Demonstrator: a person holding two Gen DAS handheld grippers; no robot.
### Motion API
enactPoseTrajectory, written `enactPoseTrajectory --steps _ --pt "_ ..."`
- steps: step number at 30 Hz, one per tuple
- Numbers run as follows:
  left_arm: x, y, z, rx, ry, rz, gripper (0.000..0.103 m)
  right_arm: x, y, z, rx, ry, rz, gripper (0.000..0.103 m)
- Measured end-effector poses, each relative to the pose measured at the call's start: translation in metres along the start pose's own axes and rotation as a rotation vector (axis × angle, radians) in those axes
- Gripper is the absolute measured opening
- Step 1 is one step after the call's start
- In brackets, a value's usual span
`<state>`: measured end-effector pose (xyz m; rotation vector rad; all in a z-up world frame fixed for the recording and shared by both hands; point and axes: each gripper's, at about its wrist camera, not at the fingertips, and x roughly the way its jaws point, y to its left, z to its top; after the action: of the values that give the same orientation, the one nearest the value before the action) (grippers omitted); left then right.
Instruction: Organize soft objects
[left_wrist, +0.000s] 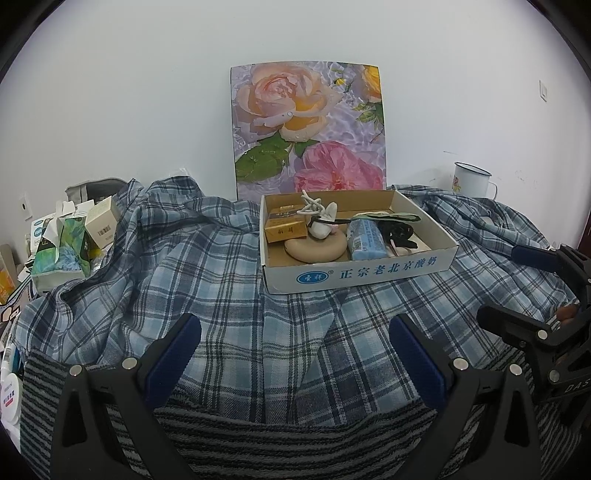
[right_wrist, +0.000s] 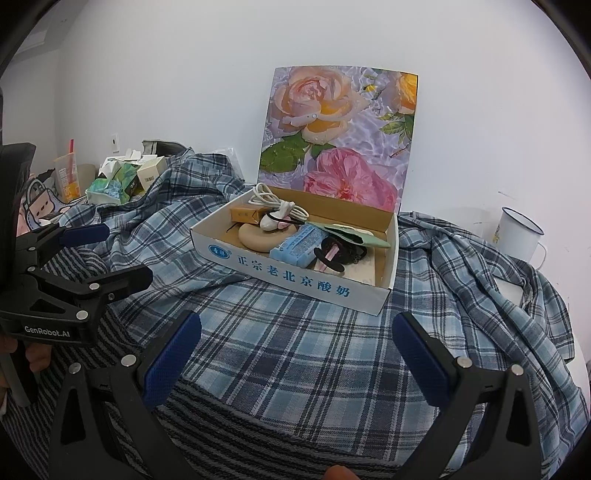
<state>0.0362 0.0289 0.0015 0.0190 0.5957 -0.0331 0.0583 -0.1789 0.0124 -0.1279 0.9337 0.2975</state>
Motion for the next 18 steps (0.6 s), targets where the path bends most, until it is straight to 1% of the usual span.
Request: enactPoseTrajectory --steps 18 --pt "0.0007 0.0008 0.0002 0.005 0.001 0.003 0.103 -0.0003 -0.0001 -0.0001 -0.001 0.0 0.0 0.103"
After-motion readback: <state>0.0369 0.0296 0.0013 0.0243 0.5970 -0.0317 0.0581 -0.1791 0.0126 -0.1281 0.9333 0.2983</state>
